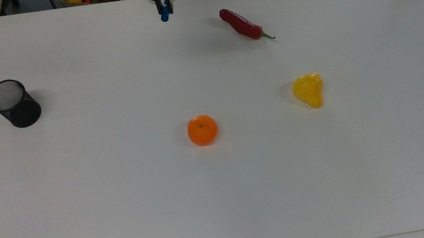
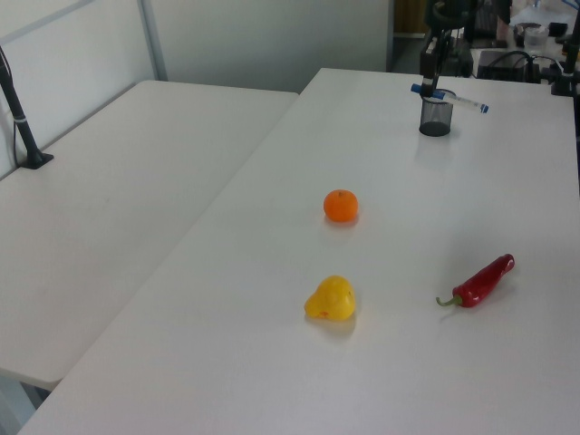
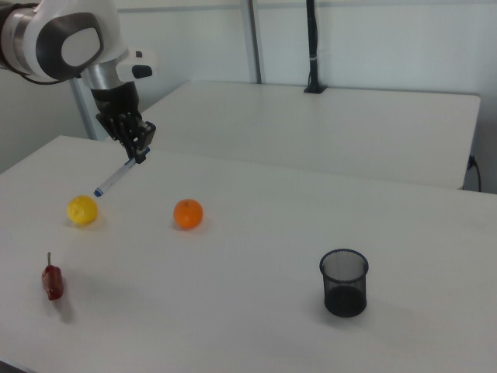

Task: Place marker
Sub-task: 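Carry the marker over the black mesh pen cup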

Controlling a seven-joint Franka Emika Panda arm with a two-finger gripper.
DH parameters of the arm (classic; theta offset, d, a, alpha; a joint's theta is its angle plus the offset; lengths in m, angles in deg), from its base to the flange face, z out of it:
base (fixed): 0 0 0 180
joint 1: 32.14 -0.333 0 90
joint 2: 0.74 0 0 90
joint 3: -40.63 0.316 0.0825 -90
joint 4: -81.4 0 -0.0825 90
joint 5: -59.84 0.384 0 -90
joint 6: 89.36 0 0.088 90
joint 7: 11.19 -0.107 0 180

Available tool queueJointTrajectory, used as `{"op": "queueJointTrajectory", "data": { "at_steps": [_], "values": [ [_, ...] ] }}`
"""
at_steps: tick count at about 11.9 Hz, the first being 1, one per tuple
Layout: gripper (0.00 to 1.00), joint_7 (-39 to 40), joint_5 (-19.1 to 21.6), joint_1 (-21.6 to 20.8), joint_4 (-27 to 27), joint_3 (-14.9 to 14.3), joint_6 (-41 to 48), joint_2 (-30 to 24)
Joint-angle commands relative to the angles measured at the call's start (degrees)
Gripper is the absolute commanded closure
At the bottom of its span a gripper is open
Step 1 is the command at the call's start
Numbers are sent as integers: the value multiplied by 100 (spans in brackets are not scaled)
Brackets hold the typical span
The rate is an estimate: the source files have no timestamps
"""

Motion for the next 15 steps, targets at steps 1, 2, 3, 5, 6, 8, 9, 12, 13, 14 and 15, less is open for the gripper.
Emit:
{"op": "queueJointTrajectory", "data": {
  "at_steps": [1,2,3,5,6,8,9,12,13,14,15],
  "values": [
    [100,291,99,421,73,-38,-400,-127],
    [100,292,56,562,73,-90,-682,-110],
    [100,300,20,633,91,-204,-955,-92],
    [100,335,-198,677,91,-563,-1465,30],
    [100,414,-348,730,100,-748,-1798,83],
    [100,572,-384,774,108,-1126,-2527,337],
    [100,625,-393,888,117,-1206,-2931,539],
    [100,670,-393,1265,126,-1312,-4100,1075],
    [100,670,-393,1371,135,-1364,-4461,1234],
    [100,670,-393,1477,187,-1391,-4812,1357],
    [100,670,-384,1582,257,-1409,-5051,1471]
  ]
}}
